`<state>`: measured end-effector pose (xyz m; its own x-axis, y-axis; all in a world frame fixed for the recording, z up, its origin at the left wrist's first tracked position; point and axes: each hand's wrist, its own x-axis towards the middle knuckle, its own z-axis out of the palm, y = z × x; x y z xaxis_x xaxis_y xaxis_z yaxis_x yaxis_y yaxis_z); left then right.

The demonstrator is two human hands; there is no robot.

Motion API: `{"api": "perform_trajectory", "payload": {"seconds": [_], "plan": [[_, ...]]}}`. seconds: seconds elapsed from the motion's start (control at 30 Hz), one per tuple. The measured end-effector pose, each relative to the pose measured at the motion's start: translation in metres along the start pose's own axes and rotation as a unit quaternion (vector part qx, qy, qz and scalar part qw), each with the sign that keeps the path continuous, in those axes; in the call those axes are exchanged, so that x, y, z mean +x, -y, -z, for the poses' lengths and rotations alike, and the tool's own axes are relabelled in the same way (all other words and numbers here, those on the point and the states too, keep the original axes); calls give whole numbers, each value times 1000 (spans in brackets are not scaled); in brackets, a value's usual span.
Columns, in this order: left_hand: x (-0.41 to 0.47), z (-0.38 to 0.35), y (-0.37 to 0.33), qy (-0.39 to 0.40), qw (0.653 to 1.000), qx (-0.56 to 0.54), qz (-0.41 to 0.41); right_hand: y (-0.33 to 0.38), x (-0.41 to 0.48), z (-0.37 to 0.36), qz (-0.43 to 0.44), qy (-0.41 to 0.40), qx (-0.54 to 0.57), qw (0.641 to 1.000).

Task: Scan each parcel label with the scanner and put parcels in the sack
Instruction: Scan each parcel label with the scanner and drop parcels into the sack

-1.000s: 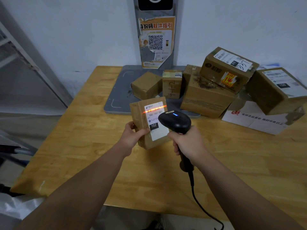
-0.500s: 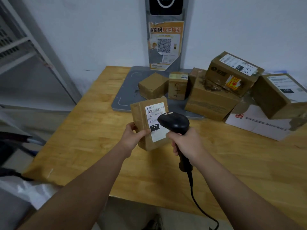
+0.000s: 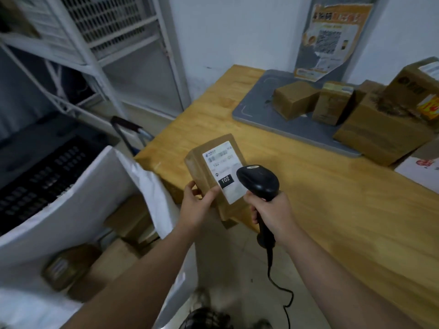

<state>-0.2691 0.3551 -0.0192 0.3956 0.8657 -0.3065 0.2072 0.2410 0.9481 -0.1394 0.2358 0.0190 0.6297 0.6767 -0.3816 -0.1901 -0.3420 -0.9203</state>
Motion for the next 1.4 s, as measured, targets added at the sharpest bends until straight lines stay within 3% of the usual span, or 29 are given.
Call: {"api": "perform_trajectory", "payload": {"seconds": [0.27, 0.4, 0.53, 0.73, 0.93, 1.03, 1.1, 1.17, 1.27, 1.33, 1.4], "plan": [[-14, 128, 7, -37, 992, 89, -83, -17, -1, -89, 23, 8, -44, 999], [-9, 208, 31, -70, 982, 167, -52, -57, -3, -156, 11, 67, -107, 992], [0, 267, 61, -69, 945, 319, 41, -105, 4, -205, 48, 104, -203, 973], [14, 280, 100, 28, 921, 371, 111, -138, 7, -231, 15, 20, -349, 937], [30, 251, 111, 64, 914, 386, 105, -112, -11, -226, 68, -101, -165, 979], [33, 252, 112, 88, 872, 473, 95, -92, -18, -219, 102, -201, -104, 969], [32, 259, 110, 112, 806, 577, 73, -79, -18, -213, 108, -237, -58, 964], [32, 268, 110, 125, 737, 661, 60, -73, -16, -208, 111, -227, -56, 966], [28, 271, 108, 163, 674, 715, 90, -76, -17, -208, 78, -177, -143, 971], [25, 265, 105, 178, 666, 718, 100, -82, -24, -211, 94, -174, -137, 971], [30, 260, 100, 165, 709, 673, 129, -85, -31, -216, 101, -167, -139, 971]]}}
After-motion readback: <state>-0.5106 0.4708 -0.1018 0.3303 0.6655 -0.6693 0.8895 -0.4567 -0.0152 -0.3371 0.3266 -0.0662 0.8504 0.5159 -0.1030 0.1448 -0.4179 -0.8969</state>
